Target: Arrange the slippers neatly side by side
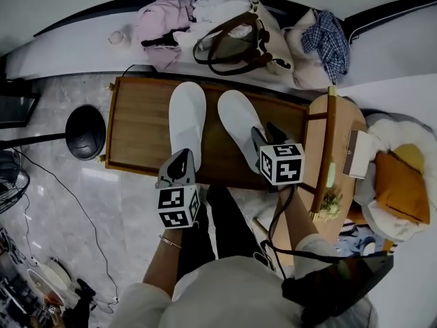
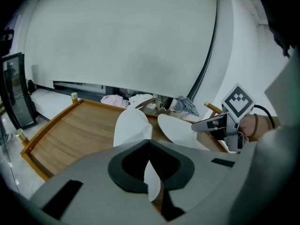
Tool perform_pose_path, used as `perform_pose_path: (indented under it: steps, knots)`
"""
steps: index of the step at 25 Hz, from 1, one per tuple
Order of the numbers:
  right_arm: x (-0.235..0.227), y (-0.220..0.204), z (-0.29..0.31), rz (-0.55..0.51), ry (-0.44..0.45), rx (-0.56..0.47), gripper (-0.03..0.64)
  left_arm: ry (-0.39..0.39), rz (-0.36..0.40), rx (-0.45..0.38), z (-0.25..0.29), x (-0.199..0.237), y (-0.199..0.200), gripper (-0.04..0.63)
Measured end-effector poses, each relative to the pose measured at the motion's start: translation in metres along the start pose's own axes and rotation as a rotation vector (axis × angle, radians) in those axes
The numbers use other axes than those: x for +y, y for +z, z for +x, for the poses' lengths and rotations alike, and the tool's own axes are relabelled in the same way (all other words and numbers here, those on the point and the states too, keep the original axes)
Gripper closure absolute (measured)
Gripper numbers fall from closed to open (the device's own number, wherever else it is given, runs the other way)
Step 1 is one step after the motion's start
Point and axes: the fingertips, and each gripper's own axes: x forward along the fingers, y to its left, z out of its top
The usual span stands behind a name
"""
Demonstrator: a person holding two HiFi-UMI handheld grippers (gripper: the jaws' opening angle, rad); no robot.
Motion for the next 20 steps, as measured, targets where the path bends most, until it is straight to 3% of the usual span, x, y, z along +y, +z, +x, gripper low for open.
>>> perform_pose_path:
  steps: [13, 17, 20]
  knots:
    - [0.007, -0.007, 0.02, -0.019, 0.09, 0.054, 0.424, -0.003, -0.024, 0.017, 0.005, 0.0, -0.004, 0.578]
    - [0.01, -0.006, 0.022, -0.025, 0.1, 0.064, 0.486, 0.0, -0.028, 0.022, 0.007, 0.003, -0.004, 0.578]
    - [0.012, -0.008, 0.023, -0.026, 0.096, 0.066, 0.492, 0.004, -0.027, 0.028, 0.009, 0.005, -0.004, 0.578]
